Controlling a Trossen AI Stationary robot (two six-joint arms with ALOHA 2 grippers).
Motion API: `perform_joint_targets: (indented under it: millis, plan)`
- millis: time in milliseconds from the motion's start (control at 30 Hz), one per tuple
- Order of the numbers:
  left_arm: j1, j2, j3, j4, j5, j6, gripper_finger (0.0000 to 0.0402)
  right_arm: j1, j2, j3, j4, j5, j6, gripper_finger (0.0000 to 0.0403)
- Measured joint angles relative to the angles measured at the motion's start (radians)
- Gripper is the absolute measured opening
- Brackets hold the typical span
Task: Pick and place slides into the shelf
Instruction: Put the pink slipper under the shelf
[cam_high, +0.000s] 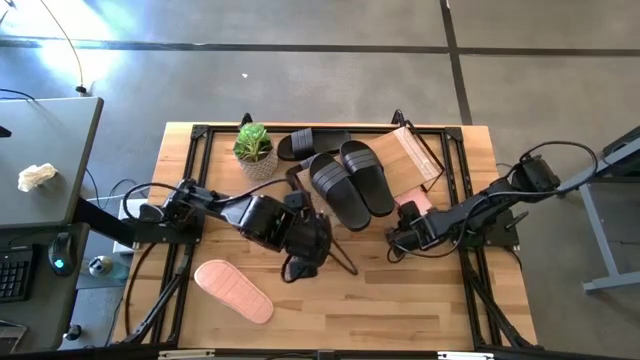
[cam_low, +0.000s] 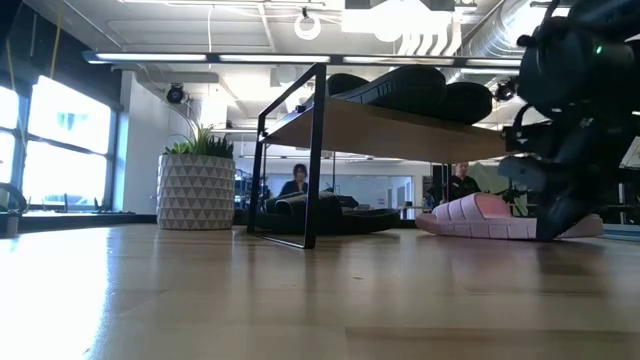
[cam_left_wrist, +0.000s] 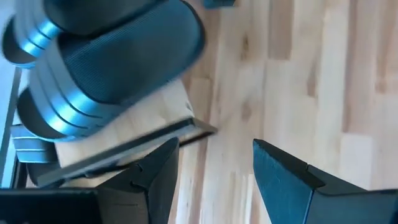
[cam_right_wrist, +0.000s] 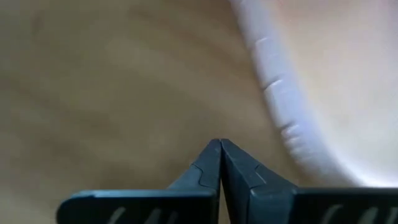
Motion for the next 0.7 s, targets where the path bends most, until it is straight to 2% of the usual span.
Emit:
perform_joint_targets:
  millis: [133, 333, 533, 700]
  plan:
    - [-0.050, 0.000, 0.000, -0.024, 0.058, -0.022, 0.0189, 0.057, -0.003, 0.061, 0.000, -0.063, -0.110, 0.0000]
    - [-0.149, 0.000, 0.000, -0.023, 0.225, -0.083, 0.0188, 0.150, -0.012, 0.211, 0.006, -0.138, -0.385, 0.0000]
    - [-0.245, -0.001, -0.034, -0.022, 0.224, -0.223, 0.0188, 0.243, -0.012, 0.349, 0.004, -0.136, -0.524, 0.0000]
    - [-0.332, -0.001, -0.117, -0.022, 0.233, -0.442, 0.0188, 0.337, -0.012, 0.409, 0.009, -0.137, -0.555, 0.0000]
